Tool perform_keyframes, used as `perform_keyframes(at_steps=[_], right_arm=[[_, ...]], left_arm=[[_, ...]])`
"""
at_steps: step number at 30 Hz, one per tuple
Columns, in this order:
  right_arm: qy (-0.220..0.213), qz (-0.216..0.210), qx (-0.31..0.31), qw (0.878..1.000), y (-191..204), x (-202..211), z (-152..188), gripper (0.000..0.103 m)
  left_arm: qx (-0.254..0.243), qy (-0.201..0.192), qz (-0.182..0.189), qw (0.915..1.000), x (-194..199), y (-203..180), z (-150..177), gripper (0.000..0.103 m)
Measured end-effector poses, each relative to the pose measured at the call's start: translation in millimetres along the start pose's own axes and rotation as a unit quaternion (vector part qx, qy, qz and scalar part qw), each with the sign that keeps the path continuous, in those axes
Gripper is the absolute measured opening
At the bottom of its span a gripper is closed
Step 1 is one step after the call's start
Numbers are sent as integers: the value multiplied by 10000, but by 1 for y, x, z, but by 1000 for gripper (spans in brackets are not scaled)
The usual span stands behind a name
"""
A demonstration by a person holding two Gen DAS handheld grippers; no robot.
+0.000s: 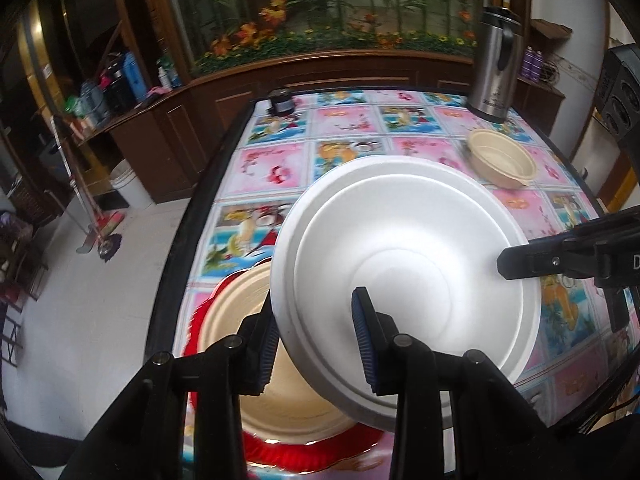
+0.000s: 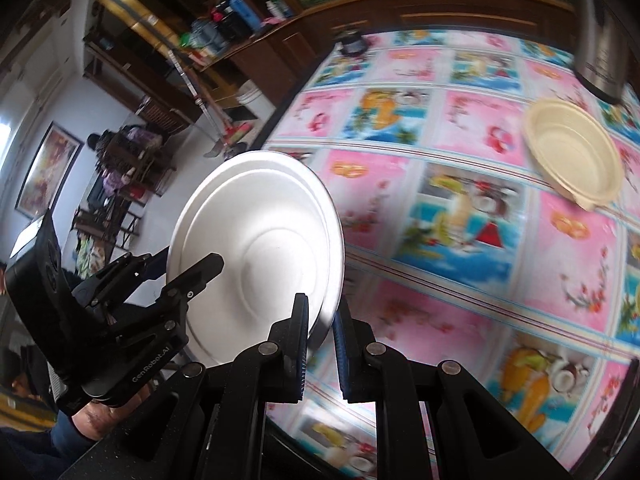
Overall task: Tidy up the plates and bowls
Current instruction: 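Lower the white bowl onto the beige plate atop the red stack, open left gripper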
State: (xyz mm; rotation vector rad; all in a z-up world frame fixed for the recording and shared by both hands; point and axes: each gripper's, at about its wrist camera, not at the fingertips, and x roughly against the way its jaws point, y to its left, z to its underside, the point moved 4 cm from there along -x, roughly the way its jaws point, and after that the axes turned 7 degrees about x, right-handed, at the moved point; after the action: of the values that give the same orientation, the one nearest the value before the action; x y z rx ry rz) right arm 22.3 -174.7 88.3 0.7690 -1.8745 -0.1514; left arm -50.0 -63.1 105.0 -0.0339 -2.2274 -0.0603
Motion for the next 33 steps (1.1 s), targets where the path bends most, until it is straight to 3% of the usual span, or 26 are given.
perform_keyframes(at_steps=[12,28,31,33], right_arm=[[546,-313,286,9976,54,-67,-13,14],[739,-261,148,9968,52,-90,-16,17],[743,-319,175,9966,53,-89,-15,22],[727,-346,217,9965,55,-86,-14,30]], left_arm=[[545,381,-389,9970,-14,72,30,33],[576,575,-389,9959,-34,77,37,33],[598,579,-406,9957,-35,78,37,33],[609,579,-412,9956,-36,78,37,35]])
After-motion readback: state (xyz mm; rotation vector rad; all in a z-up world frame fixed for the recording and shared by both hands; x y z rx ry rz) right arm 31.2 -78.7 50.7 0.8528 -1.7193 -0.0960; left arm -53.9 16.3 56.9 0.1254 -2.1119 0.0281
